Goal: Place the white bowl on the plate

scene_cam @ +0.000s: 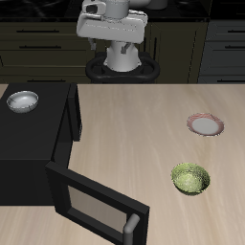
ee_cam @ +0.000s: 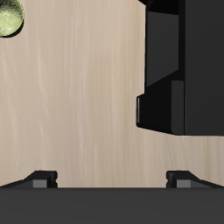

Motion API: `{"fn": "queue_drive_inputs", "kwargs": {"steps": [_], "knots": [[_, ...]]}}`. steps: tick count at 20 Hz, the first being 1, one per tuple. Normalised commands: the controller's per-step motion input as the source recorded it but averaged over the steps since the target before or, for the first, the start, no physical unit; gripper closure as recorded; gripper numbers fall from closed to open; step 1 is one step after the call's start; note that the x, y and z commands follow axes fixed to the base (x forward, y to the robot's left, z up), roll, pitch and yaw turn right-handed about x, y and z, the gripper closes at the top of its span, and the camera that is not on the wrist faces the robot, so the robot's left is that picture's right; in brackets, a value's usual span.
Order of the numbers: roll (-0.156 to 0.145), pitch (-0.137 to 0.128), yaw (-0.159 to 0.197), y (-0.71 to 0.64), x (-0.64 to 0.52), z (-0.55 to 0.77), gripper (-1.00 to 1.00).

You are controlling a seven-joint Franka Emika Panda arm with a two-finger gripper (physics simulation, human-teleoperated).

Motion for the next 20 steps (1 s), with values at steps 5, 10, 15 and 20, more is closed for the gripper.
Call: {"fn": "queue_drive_inputs", "kwargs": {"steps": [5, 10, 15, 20], "knots": [[0.015, 0.016, 0.019, -0.25, 0.14, 0.06, -1.00], [-0.020, -0.012, 0.027, -0.40, 0.24, 0.18, -1.00], [0.015, 0.009, 0.005, -0.36, 0.21, 0.13, -1.00], [0.013, 0.015, -0.004, -0.41, 0.19, 0.14, -1.00]]}}
